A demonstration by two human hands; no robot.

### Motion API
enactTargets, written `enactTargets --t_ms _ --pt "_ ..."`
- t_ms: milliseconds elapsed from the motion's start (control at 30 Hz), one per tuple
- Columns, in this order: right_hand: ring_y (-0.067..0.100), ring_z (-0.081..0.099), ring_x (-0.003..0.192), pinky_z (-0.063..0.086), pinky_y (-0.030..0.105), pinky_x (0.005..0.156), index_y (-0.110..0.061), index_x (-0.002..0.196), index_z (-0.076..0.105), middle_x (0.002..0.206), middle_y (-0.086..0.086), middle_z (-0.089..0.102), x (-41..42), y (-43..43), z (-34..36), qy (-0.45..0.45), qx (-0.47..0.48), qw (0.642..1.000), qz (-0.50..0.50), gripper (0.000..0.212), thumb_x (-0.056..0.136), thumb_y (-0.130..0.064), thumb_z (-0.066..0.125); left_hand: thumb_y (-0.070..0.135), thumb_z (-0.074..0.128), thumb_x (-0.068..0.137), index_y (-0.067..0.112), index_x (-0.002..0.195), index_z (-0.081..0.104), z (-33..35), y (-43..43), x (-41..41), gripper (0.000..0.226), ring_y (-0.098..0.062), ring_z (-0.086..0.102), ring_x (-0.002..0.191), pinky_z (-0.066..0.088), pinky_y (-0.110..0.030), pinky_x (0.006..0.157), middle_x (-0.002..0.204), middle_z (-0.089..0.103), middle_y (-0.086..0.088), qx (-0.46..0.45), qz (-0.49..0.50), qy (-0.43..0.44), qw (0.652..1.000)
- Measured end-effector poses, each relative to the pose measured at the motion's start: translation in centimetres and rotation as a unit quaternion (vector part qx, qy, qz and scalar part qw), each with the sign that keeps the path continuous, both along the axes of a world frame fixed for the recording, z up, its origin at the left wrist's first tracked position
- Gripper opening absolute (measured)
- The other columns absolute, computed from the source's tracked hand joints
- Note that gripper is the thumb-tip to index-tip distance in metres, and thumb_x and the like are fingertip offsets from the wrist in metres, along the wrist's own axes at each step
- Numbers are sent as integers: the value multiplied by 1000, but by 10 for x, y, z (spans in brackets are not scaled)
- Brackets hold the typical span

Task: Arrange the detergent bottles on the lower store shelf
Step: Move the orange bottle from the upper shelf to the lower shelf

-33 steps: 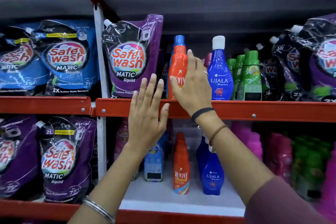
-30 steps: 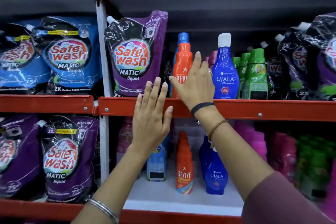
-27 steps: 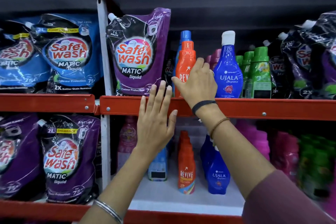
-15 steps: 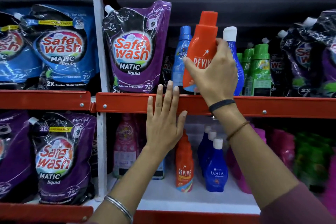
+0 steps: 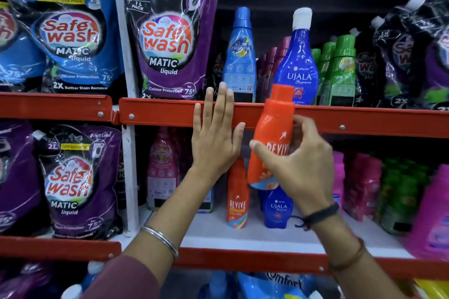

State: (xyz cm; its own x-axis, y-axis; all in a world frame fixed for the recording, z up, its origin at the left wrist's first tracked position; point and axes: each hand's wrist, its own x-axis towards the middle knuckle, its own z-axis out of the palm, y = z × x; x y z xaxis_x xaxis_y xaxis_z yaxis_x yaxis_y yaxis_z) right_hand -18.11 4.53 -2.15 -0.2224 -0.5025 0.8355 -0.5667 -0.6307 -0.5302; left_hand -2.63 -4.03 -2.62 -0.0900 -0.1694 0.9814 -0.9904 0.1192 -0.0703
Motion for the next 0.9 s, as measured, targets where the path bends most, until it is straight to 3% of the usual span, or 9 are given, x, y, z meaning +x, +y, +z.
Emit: enactTargets --t_ms 233,500,767,900 --pt "20 64 88 50 33 72 -25 103 49 101 -2 67 9 -31 -73 27 115 993 19 61 56 -47 81 42 28 101 8 152 17 1 -2 2 62 -25 10 149 0 -37 122 160 21 -12 -16 -1 -8 1000" --pt "26 62 92 48 37 72 -21 100 42 101 3 64 31 -69 -126 45 220 974 41 63 56 -45 80 43 22 102 8 152 19 0 -4 2 61 -25 12 149 1 -36 122 160 23 -11 -27 -2 -11 1000" --pt "30 62 92 44 34 67 -18 102 41 101 5 64 42 -82 -145 60 254 965 38 66 56 -43 81 42 25 101 8 151 19 1 -5 0 61 -27 14 149 1 -37 122 159 24 -12 -35 -4 -11 999" --pt "28 63 95 48 35 74 -19 107 40 106 5 63 44 -81 -149 77 257 963 36 69 57 -45 80 42 24 102 9 152 18 1 -4 -1 61 -27 14 149 2 -38 122 160 24 -12 -33 1 -11 999"
